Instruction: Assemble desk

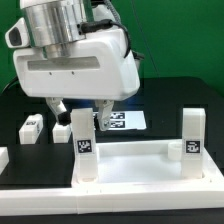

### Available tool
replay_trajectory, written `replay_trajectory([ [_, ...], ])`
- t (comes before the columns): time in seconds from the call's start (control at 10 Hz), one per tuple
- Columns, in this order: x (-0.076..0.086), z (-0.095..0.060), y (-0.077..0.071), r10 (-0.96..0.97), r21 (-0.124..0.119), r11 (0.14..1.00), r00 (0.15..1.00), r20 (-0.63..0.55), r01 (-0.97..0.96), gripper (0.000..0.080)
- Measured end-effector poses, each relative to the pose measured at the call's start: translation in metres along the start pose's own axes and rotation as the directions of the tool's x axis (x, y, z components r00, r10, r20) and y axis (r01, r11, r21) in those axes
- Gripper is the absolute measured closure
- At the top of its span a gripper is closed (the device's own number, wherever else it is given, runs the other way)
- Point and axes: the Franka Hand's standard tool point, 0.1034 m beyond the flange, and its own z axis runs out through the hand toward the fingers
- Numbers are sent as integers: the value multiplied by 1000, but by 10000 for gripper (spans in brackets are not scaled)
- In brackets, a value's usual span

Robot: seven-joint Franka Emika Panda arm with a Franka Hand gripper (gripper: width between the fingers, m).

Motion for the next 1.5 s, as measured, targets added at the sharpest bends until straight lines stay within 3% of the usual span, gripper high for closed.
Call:
replay_trajectory([
  [0.1,-3,3,0,-226,-41,973,974,5,226,150],
  [0.2,-3,4,1,-374,-37,926,927,15,375,150],
  [0.4,-3,4,2,-346,-38,937,938,13,347,150],
  [0.6,-3,4,2,-316,-38,948,949,12,317,392],
  [0.7,-3,4,1,-227,-37,973,974,8,227,392],
  [0.8,-2,4,3,-163,-40,986,987,5,163,509],
  [1.0,-2,4,3,-42,-39,998,999,0,42,509],
  [1.2,-1,5,3,249,-41,968,968,-16,-249,509],
  [1.3,-1,5,3,399,-31,916,917,-16,-399,509],
  [1.5,-2,5,2,770,-1,638,638,16,-770,509],
])
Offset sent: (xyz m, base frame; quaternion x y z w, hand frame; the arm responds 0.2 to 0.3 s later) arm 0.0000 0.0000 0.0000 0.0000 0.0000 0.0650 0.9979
